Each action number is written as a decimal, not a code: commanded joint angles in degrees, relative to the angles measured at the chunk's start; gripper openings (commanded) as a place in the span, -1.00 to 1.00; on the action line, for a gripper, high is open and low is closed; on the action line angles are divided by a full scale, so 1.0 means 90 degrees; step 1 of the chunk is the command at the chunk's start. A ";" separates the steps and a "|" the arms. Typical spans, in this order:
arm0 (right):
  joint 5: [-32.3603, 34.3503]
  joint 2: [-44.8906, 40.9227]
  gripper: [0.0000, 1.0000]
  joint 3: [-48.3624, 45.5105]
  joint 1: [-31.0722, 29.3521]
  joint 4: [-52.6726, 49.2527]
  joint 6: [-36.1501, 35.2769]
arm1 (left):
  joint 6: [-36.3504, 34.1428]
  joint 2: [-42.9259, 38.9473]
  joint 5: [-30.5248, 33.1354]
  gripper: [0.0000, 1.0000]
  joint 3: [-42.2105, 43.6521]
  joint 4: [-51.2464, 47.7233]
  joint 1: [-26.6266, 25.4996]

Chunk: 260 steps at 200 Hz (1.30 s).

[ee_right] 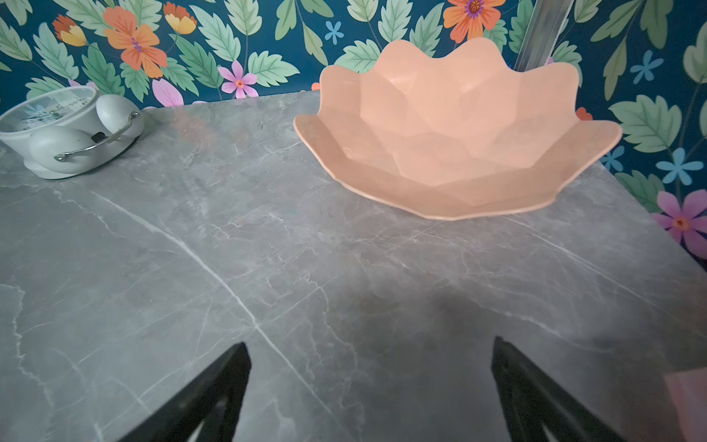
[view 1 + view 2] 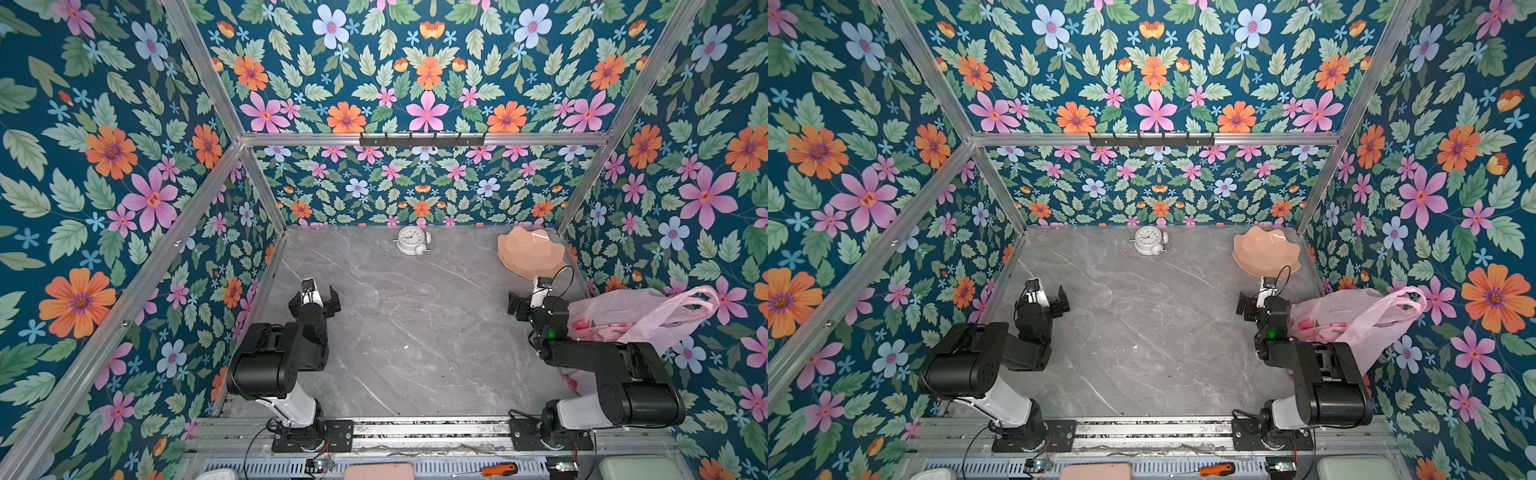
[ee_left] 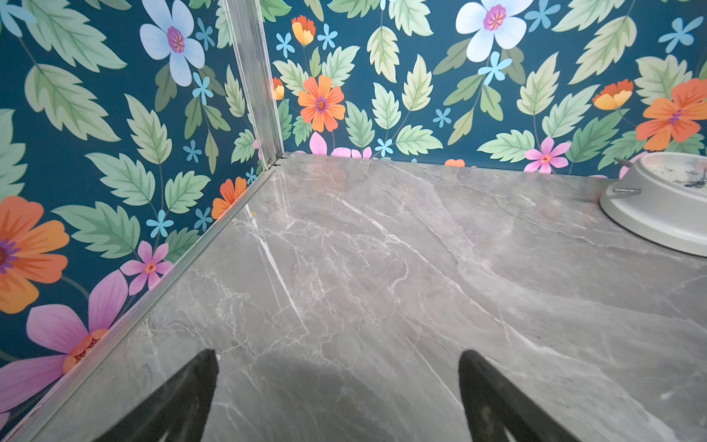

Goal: Take the fake fruits out of the plastic bag

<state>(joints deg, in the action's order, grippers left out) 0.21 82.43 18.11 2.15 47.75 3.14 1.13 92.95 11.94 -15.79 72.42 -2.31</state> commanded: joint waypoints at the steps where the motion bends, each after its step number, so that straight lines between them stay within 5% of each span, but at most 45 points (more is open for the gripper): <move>1: -0.0032 0.0005 0.99 0.0025 -0.0012 0.0191 0.0034 | -0.0066 -0.0017 -0.0016 1.00 0.0008 0.0112 0.0002; 234: -0.0062 -0.0009 0.99 -0.0008 -0.0010 0.0226 0.0017 | -0.0057 -0.0027 -0.0036 1.00 0.0016 0.0131 0.0010; 260: -0.0419 -0.0544 0.99 -0.0064 -0.0015 -0.0137 -0.0145 | -0.0144 -0.0327 -0.0269 1.00 0.0197 0.0194 -0.0003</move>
<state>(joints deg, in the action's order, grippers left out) -0.75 81.25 18.09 2.11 46.98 3.05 1.06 92.53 11.73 -15.27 72.42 -2.26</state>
